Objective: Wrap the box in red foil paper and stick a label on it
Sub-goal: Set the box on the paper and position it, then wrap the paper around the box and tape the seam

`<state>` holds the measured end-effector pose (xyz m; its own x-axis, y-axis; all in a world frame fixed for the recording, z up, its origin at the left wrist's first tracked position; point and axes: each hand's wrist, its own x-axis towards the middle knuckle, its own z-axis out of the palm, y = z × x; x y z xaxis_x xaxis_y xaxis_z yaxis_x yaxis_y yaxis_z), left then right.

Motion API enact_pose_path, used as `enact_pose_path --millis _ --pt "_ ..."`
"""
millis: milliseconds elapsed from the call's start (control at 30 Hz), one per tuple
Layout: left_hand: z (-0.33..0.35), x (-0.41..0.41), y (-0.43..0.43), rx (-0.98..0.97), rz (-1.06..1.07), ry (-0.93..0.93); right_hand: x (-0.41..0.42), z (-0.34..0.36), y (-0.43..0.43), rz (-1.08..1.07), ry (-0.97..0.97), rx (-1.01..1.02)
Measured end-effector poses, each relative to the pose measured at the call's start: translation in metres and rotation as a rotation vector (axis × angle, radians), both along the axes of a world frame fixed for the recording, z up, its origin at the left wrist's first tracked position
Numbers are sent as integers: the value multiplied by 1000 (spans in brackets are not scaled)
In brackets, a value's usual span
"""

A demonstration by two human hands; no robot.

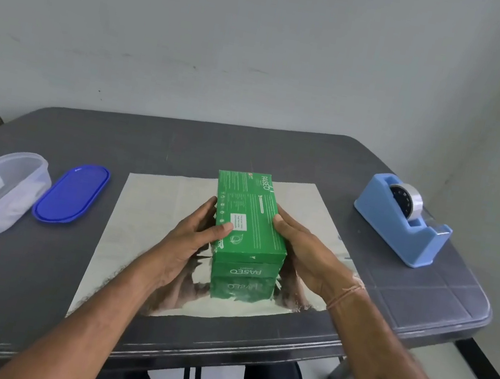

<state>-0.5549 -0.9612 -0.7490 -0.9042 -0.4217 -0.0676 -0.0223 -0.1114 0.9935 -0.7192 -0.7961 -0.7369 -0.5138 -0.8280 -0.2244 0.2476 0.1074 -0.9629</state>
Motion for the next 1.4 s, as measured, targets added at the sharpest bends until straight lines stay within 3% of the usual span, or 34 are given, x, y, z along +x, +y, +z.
enact_pose_path --millis 1133,1200,1267,1333,1400 --pt "3 6 10 -128 67 -75 9 -4 -1 -114 -20 1" --pt "7 7 13 -135 65 -68 8 -2 3 -133 48 38" --pt "11 9 17 -149 67 -49 -1 -1 15 -251 297 152" --pt "15 10 20 -154 70 -35 -17 -2 31 -401 622 376" --pt "17 11 22 -161 73 -20 -29 0 45 -423 799 655"
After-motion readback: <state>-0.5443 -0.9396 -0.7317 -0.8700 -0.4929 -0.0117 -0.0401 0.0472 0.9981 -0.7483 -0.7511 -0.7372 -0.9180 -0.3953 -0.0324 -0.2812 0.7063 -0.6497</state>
